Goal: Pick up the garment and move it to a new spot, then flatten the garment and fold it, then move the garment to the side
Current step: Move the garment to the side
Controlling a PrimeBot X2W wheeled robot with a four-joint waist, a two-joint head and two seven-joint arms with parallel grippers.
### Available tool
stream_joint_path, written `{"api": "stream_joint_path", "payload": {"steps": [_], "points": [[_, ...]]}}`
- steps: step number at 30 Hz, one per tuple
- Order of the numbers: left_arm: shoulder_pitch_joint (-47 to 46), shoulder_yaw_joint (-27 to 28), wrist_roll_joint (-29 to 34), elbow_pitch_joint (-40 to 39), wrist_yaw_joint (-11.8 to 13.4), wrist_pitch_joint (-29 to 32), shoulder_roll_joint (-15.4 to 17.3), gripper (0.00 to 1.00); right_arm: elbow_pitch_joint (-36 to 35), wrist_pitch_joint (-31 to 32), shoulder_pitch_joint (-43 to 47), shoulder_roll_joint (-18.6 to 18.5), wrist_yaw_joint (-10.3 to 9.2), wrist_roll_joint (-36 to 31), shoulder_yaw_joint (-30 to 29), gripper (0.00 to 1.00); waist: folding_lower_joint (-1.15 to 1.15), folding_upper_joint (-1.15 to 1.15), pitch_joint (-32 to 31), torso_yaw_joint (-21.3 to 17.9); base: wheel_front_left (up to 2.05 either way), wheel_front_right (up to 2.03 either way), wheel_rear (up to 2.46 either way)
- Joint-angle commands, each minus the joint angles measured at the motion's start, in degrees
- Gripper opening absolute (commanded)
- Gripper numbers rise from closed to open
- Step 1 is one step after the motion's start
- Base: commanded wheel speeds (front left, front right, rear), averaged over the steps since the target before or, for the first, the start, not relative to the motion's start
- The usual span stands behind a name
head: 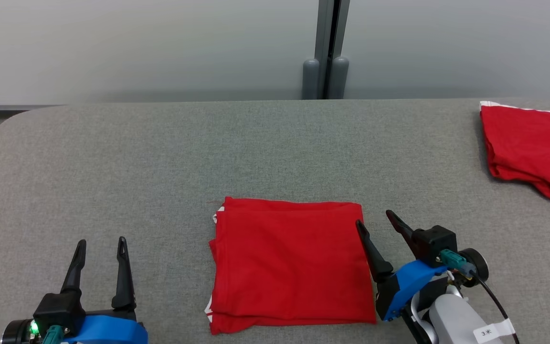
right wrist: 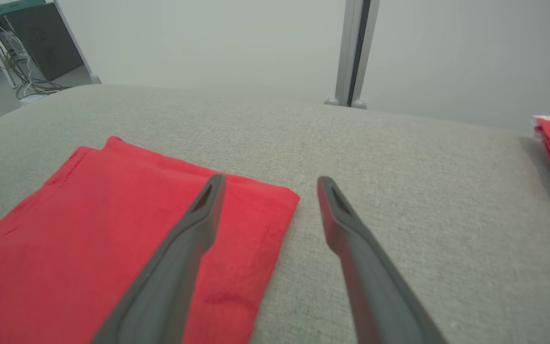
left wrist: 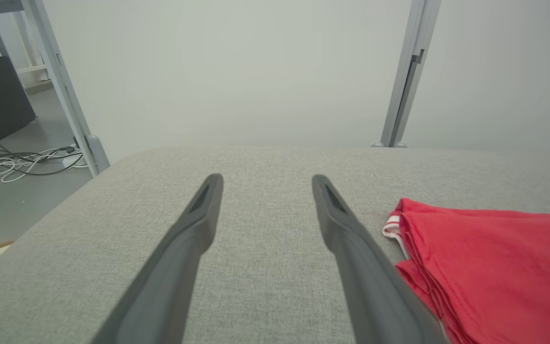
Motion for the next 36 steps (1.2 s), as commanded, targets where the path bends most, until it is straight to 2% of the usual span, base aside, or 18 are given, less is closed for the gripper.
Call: {"api": "stream_joint_path", "payload": {"steps": [1, 7, 15, 16, 18, 22, 27, 32, 36], "points": [[-1.11, -0.02, -0.13, -0.34, 0.44, -0.24, -0.05, 1.0, 2.37, 0.29, -1.73, -0.17, 0.01, 0.04, 0.88, 1.0, -0.01, 0.0, 1.12, 0.74, 0.0, 0.0, 0.0], [-2.59, -0.34, -0.57, -0.55, 0.49, -0.24, -0.26, 1.0, 10.54, 0.33, -3.91, -0.19, 0.01, 1.86, 4.06, 1.0, -0.01, 0.0, 3.33, 1.77, 0.0, 0.0, 0.0], [-3.87, -0.1, -0.87, -0.6, 0.58, -0.24, -0.42, 1.0, 16.29, -0.22, -2.95, 0.0, 0.08, 4.98, 9.42, 1.0, -0.01, 0.0, 5.07, 2.0, 0.0, 0.0, 0.0], [-3.95, -0.11, -0.87, -0.61, 0.6, -0.24, -0.43, 1.0, 16.41, -0.23, -2.99, 0.06, 0.09, 5.54, 10.15, 0.74, -0.01, 0.0, 5.13, 1.98, 0.0, 0.0, 0.0], [-3.99, -0.13, -0.87, -0.72, 0.8, -0.24, -0.44, 1.0, 15.72, -0.52, -3.48, 0.16, 0.1, 6.68, 11.16, 0.0, -0.01, 0.0, 5.16, 1.85, 0.0, 0.0, 0.0], [-3.97, -0.17, -0.89, -1.08, 0.93, -0.24, -0.48, 1.0, 14.56, -0.84, -5.33, -0.1, 0.06, 6.59, 11.05, 0.0, -0.01, 0.0, 5.03, 1.44, 0.0, 0.0, 0.0], [-4.71, -0.81, -0.72, -3.23, 0.93, -0.23, -0.5, 1.0, 12.27, -0.98, -10.88, -0.39, 0.01, 1.37, 9.03, 0.0, -0.01, 0.0, 5.72, 0.7, 0.0, 0.0, 0.0], [-5.87, -1.6, -1.07, -4.94, 0.83, -0.2, -0.51, 1.0, 11.58, -0.99, -16.54, -2.11, 0.01, -1.23, 8.61, 0.0, -0.01, 0.0, 7.65, 0.56, 0.0, 0.0, 0.0], [-8.08, -2.11, -0.58, -8.32, 0.6, -0.19, -0.5, 1.0, 11.46, -1.0, -24.47, -5.51, 0.01, -3.06, 9.29, 0.0, -0.01, 0.0, 12.05, -0.32, 0.0, 0.0, 0.0]]}}
